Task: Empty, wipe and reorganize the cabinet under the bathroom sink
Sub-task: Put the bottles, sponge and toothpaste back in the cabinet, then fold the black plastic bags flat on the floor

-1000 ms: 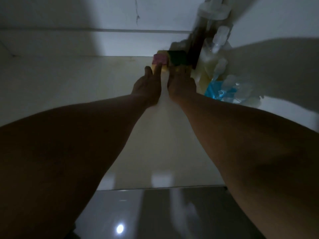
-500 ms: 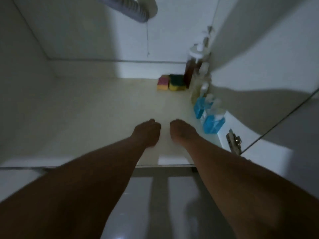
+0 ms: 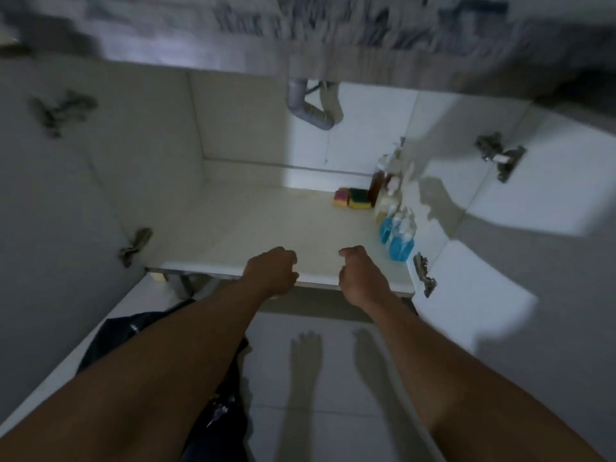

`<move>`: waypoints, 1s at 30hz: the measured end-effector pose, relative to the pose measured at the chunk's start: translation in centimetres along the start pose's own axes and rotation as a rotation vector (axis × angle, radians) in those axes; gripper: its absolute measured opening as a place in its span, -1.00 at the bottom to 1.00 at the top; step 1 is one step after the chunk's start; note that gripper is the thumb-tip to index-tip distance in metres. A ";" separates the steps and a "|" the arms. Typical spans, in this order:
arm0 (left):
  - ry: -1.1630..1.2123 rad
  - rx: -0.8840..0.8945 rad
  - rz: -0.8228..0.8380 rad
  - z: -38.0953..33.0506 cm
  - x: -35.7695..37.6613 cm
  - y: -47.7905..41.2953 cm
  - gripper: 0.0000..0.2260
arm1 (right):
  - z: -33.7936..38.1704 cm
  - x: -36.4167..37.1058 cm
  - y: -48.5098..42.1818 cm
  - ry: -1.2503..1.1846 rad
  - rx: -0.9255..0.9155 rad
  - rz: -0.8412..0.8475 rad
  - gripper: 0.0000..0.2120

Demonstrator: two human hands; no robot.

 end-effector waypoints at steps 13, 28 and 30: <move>0.003 -0.024 -0.165 3.1 -6.9 12.3 -0.61 | 8.2 -2.9 9.7 0.031 -0.050 -0.050 -0.74; -0.018 -0.256 0.015 16.4 1.6 17.9 -0.55 | 9.6 11.1 11.0 -0.004 -0.166 0.129 -0.81; -0.020 -0.297 0.054 18.5 3.5 19.2 -0.54 | 10.4 14.4 11.7 -0.005 -0.165 0.203 -0.79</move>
Point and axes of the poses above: each hand's wrist, its own y-axis away from the middle knuckle, its own x-axis out of the palm, z = x × y, the point moved 8 cm from there along -y, towards the middle knuckle, and after that the axes turned 3 degrees about -z, right-handed, at the moved point
